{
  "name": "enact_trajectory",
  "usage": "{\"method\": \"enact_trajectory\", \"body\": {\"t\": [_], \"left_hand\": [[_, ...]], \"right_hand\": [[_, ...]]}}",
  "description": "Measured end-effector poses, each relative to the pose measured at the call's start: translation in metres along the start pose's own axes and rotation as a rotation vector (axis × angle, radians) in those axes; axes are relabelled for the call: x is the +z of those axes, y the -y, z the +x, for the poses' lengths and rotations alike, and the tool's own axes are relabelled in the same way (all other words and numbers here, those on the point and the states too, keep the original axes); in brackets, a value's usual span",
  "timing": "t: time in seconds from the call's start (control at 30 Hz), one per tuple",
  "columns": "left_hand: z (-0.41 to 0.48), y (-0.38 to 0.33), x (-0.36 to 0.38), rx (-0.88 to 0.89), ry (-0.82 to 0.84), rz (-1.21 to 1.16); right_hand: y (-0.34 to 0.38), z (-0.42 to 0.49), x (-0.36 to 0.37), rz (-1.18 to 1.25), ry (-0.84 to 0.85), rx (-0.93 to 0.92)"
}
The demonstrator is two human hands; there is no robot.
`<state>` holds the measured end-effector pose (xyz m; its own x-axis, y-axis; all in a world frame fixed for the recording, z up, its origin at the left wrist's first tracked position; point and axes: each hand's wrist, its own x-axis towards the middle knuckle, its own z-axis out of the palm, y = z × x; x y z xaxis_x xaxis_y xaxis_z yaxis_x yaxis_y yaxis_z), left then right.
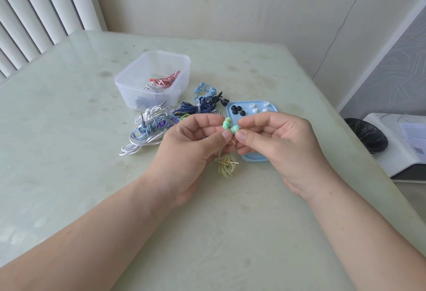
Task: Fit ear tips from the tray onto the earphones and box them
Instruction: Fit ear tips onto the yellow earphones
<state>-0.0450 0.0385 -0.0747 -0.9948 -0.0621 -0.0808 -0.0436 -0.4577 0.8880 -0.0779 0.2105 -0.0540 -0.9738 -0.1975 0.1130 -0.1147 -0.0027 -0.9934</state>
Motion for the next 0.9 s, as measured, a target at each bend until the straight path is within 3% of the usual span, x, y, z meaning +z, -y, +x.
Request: {"method": "enact_trajectory", "body": {"t": [0.27,0.47,0.63,0.73,0.83,0.9], "left_hand": [[-0.004,0.000,0.002,0.059,-0.066,-0.040],[-0.006,-0.006,0.002,0.068,-0.064,-0.079],[-0.004,-0.017,-0.002,0.076,-0.013,-0.112],[-0.005,-0.020,-0.004,0.083,0.037,-0.122],[-0.005,-0.019,-0.005,0.119,0.032,-0.022],[-0.003,-0.018,-0.008,0.198,-0.021,0.166]], "right_hand": [[-0.006,-0.009,0.010,-0.157,-0.003,-0.081],[-0.001,-0.010,0.012,-0.143,-0.005,-0.061],[0.010,-0.015,0.014,-0.190,0.210,0.015],[0.007,-0.017,0.018,-0.169,0.206,0.067],[0.007,-0.017,0.018,-0.064,0.151,0.101],[0.008,-0.015,0.017,0.008,0.089,0.117]]}}
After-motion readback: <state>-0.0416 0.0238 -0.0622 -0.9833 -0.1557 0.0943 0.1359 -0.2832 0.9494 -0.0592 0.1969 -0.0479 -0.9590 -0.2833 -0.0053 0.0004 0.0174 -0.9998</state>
